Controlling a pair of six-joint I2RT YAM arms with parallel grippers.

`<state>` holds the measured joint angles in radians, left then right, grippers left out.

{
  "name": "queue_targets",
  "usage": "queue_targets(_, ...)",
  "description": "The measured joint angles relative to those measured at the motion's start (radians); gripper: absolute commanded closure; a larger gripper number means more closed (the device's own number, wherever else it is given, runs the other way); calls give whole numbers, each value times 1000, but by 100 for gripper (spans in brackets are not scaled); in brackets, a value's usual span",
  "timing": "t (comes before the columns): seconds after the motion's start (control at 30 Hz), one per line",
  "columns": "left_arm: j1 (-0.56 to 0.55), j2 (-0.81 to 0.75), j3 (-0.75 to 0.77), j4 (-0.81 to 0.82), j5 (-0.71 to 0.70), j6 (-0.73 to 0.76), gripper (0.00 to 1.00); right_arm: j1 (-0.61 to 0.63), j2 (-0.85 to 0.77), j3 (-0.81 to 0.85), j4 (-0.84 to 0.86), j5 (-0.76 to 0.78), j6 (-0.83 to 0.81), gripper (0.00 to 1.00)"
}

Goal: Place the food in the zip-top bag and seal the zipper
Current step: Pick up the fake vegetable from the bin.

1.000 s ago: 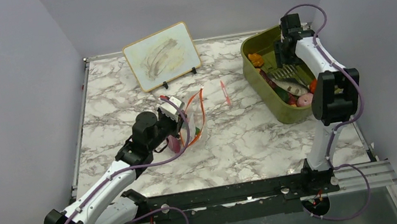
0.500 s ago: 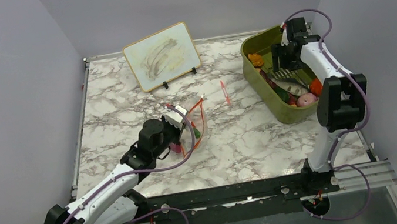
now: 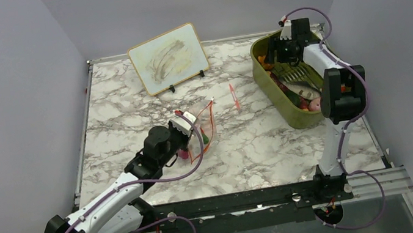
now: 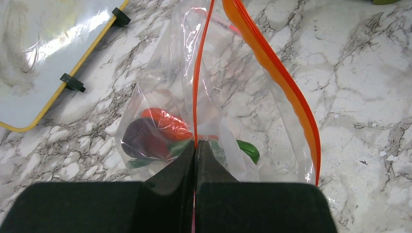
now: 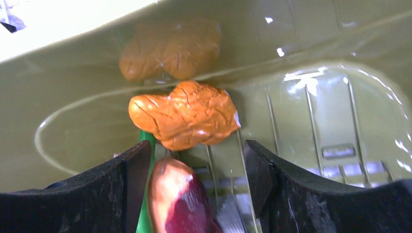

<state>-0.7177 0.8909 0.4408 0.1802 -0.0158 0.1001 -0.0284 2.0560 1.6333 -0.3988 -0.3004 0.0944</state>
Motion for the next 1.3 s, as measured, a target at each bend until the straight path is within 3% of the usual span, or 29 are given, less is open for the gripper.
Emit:
queue_targets(0.4, 0, 46, 6, -26, -55, 4, 100, 0, 159, 105, 106, -113, 0, 27)
queue_targets(0.57, 0, 66, 16, -43, -65, 3, 100, 0, 179, 111, 101, -115, -23, 40)
queue_targets(0.87, 0, 50, 19, -47, -69, 3, 100, 0, 143, 41, 122, -107, -48, 74)
queue_targets(1.07, 0, 36, 19, -49, -69, 3, 100, 0, 72, -21, 119, -80, -47, 82)
queue_targets(1.3, 0, -19, 23, -39, -69, -24, 100, 0, -47, -62, 108, -25, -39, 83)
